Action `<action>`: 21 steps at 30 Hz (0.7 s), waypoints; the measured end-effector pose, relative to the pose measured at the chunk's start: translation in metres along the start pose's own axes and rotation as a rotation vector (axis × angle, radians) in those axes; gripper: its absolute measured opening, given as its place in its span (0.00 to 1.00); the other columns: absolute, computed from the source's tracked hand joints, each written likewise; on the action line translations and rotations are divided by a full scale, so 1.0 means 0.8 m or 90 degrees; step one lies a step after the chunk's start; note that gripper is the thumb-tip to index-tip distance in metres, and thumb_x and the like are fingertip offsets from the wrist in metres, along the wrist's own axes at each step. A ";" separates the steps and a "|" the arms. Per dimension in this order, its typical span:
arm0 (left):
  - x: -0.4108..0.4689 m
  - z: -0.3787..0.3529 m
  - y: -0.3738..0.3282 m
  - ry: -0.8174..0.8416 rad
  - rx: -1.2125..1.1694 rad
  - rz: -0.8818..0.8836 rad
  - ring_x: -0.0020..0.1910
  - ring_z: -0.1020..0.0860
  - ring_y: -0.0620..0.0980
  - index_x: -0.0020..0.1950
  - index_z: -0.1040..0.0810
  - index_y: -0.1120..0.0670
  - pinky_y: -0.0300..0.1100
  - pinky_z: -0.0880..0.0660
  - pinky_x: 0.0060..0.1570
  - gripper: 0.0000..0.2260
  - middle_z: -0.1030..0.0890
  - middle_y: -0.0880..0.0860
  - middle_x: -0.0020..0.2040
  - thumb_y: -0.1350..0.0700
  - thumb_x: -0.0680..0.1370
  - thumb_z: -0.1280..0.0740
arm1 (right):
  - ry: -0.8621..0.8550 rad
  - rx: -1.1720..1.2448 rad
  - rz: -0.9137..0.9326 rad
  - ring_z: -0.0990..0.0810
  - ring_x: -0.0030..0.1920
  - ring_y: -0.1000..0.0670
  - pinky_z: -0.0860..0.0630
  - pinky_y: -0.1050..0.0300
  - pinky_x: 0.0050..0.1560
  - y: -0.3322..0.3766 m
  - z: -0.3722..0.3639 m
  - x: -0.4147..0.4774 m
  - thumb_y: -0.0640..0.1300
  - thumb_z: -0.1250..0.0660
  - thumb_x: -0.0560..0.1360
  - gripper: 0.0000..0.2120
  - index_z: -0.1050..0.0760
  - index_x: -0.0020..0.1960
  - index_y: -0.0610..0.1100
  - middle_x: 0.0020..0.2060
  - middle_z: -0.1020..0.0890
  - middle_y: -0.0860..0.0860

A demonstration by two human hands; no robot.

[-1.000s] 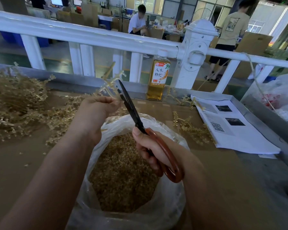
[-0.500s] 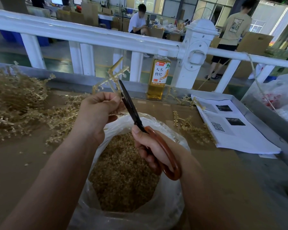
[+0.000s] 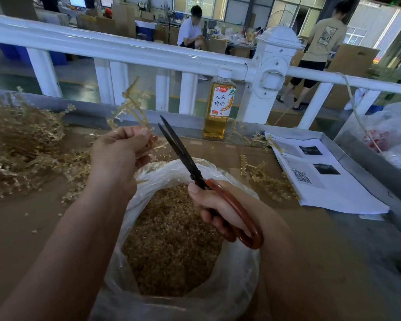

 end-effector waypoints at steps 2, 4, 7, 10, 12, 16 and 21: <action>-0.001 -0.001 0.002 0.018 0.027 -0.007 0.33 0.22 0.42 0.36 0.27 0.52 0.39 0.29 0.39 0.11 0.19 0.45 0.30 0.63 0.77 0.36 | -0.024 0.011 0.011 0.32 0.20 0.58 0.33 0.64 0.23 0.000 -0.001 0.003 0.61 0.42 0.76 0.14 0.32 0.35 0.55 0.22 0.26 0.56; -0.001 0.000 0.002 0.008 0.029 -0.011 0.36 0.22 0.44 0.36 0.26 0.52 0.41 0.28 0.41 0.11 0.19 0.45 0.29 0.63 0.76 0.36 | -0.030 -0.002 0.019 0.31 0.21 0.59 0.32 0.64 0.25 0.000 -0.001 0.005 0.61 0.42 0.76 0.13 0.33 0.36 0.57 0.22 0.26 0.56; 0.003 0.006 -0.001 0.034 0.042 -0.018 0.38 0.22 0.45 0.34 0.25 0.52 0.40 0.28 0.40 0.12 0.19 0.45 0.29 0.64 0.75 0.35 | -0.060 0.020 0.040 0.31 0.22 0.57 0.32 0.62 0.26 0.001 0.002 0.006 0.59 0.41 0.76 0.13 0.33 0.37 0.53 0.22 0.25 0.56; -0.005 -0.005 0.000 0.204 0.158 -0.036 0.34 0.22 0.44 0.33 0.23 0.52 0.35 0.29 0.35 0.12 0.18 0.48 0.30 0.66 0.73 0.34 | -0.148 0.109 0.077 0.31 0.21 0.56 0.32 0.62 0.25 0.004 0.005 0.008 0.57 0.40 0.77 0.14 0.30 0.38 0.49 0.20 0.25 0.55; -0.013 -0.016 0.005 0.294 0.225 -0.042 0.33 0.23 0.43 0.32 0.20 0.54 0.35 0.28 0.35 0.11 0.19 0.49 0.31 0.67 0.72 0.33 | -0.183 0.225 0.077 0.30 0.22 0.56 0.32 0.63 0.25 0.004 0.006 0.010 0.57 0.38 0.75 0.14 0.28 0.41 0.46 0.22 0.24 0.54; -0.024 -0.030 0.013 0.383 0.306 -0.069 0.34 0.22 0.47 0.34 0.21 0.59 0.41 0.24 0.42 0.08 0.20 0.50 0.30 0.70 0.70 0.31 | -0.232 0.362 0.098 0.22 0.26 0.54 0.28 0.63 0.25 0.003 0.013 0.011 0.60 0.34 0.64 0.24 0.26 0.48 0.42 0.28 0.19 0.50; -0.032 -0.038 0.018 0.430 0.398 -0.102 0.45 0.19 0.61 0.40 0.17 0.58 0.58 0.24 0.54 0.03 0.16 0.58 0.40 0.64 0.71 0.29 | -0.265 0.264 0.130 0.18 0.33 0.49 0.20 0.56 0.36 0.002 0.021 0.009 0.45 0.31 0.73 0.07 0.23 0.41 0.41 0.32 0.16 0.48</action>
Point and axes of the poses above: each hand's wrist, its own x-axis towards the middle knuckle, its own z-axis out of the back of the hand, y = z × x, the point moved 3 cm from there along x, towards the middle knuckle
